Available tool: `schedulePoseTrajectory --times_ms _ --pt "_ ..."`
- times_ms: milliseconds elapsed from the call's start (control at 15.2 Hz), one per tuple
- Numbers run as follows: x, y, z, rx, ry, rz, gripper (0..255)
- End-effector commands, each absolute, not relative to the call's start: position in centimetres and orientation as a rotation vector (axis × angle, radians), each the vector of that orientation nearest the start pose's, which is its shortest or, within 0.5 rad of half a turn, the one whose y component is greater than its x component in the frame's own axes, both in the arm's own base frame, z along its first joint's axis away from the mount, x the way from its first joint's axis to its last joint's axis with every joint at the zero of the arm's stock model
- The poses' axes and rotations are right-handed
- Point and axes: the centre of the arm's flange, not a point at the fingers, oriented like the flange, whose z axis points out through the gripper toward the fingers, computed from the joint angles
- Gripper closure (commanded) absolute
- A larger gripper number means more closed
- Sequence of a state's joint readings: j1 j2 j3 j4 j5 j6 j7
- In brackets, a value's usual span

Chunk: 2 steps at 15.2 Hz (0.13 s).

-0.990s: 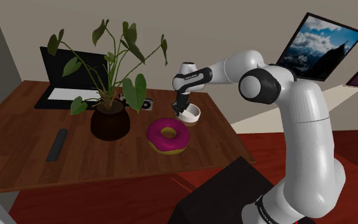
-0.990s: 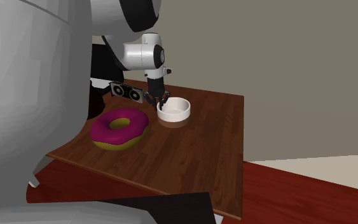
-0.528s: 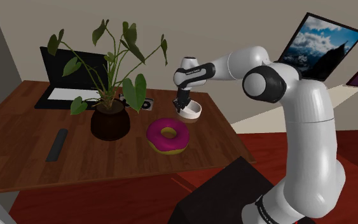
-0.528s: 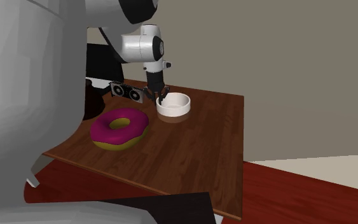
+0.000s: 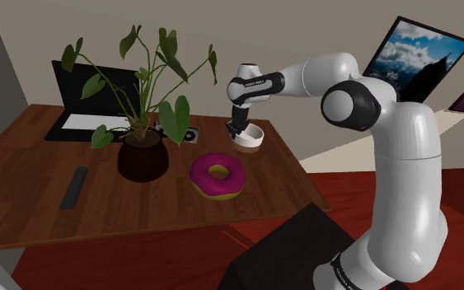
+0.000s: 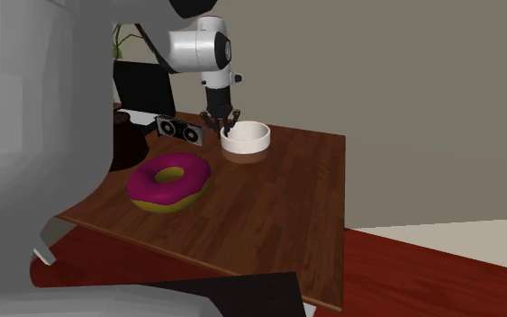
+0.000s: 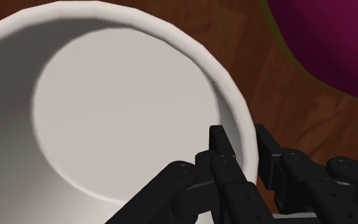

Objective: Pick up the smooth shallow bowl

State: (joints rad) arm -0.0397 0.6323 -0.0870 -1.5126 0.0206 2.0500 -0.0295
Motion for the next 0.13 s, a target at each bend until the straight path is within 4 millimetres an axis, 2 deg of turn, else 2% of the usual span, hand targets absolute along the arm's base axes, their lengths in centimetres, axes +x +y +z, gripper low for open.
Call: schedulePoseTrajectory --times_ms 0,66 --pt "69.36 -7.88 29.3 -3.162 0.147 0.15 255" --pt "69.36 -7.88 29.3 -3.162 0.147 0.15 255"
